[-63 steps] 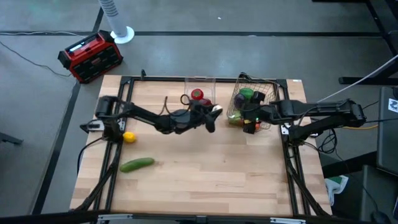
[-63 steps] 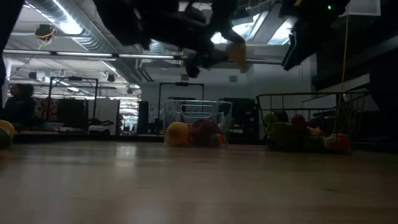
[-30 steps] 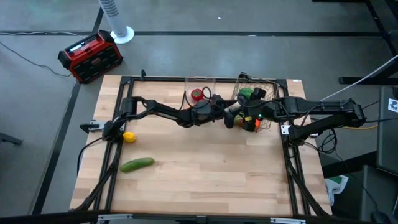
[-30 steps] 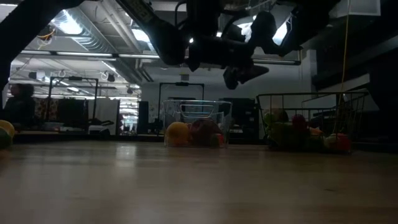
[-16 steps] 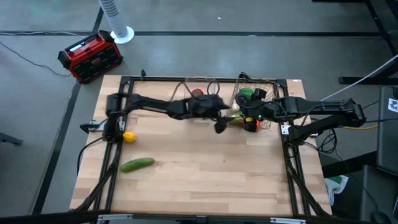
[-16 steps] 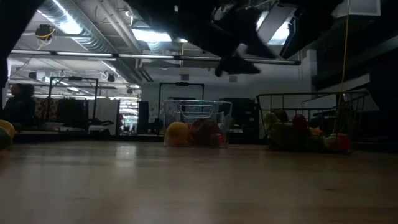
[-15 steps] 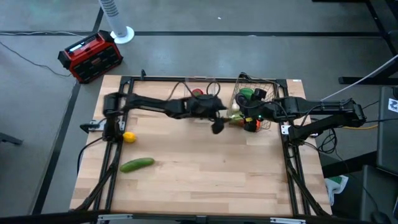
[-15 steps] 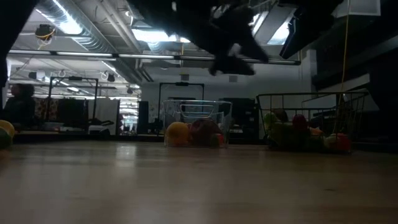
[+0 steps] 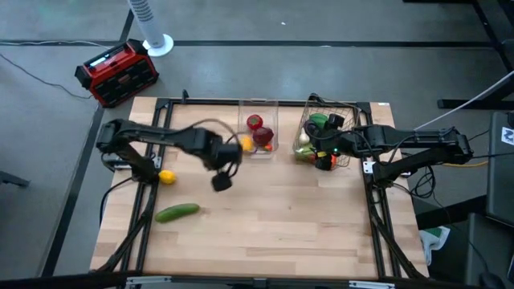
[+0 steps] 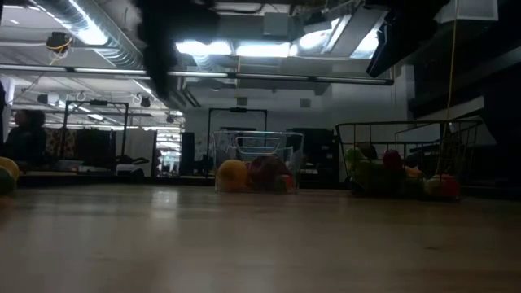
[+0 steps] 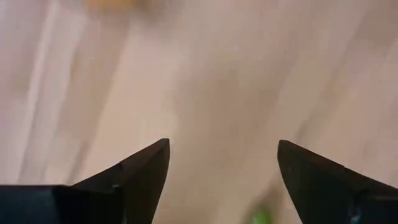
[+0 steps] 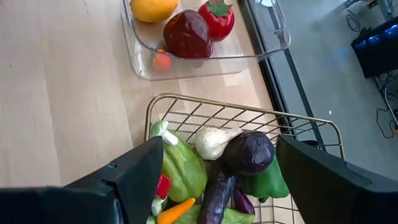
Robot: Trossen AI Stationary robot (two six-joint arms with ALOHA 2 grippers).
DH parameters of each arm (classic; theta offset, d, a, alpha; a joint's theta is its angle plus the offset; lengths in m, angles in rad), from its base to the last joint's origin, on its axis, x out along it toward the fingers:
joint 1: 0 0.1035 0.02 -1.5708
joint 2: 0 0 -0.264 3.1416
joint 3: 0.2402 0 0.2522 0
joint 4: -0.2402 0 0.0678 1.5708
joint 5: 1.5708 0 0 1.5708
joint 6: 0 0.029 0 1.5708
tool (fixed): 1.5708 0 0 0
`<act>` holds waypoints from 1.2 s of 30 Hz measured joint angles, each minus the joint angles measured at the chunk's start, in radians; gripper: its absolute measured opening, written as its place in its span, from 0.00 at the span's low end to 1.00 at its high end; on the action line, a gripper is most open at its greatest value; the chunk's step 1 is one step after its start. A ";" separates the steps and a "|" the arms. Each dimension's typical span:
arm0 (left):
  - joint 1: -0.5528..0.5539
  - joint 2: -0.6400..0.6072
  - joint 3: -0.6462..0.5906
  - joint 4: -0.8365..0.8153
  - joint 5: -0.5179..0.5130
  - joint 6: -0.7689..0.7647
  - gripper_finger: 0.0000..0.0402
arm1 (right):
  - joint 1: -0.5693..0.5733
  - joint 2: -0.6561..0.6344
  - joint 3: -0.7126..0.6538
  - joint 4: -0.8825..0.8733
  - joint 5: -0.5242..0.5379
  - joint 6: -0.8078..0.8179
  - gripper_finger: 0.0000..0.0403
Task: Sort produce into baskets
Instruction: Put the green cucumber into the wire basket
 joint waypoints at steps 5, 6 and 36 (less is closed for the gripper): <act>-0.169 -0.006 -0.021 -0.152 0.005 -0.141 0.73 | 0.000 0.000 0.000 -0.001 0.000 0.000 0.76; -0.208 -0.006 -0.033 -0.156 0.008 -0.157 0.73 | 0.000 0.000 0.000 0.000 0.000 0.000 0.76; -0.534 -0.004 -0.544 0.223 0.012 -0.541 0.68 | 0.000 0.000 0.000 -0.001 0.000 0.000 0.76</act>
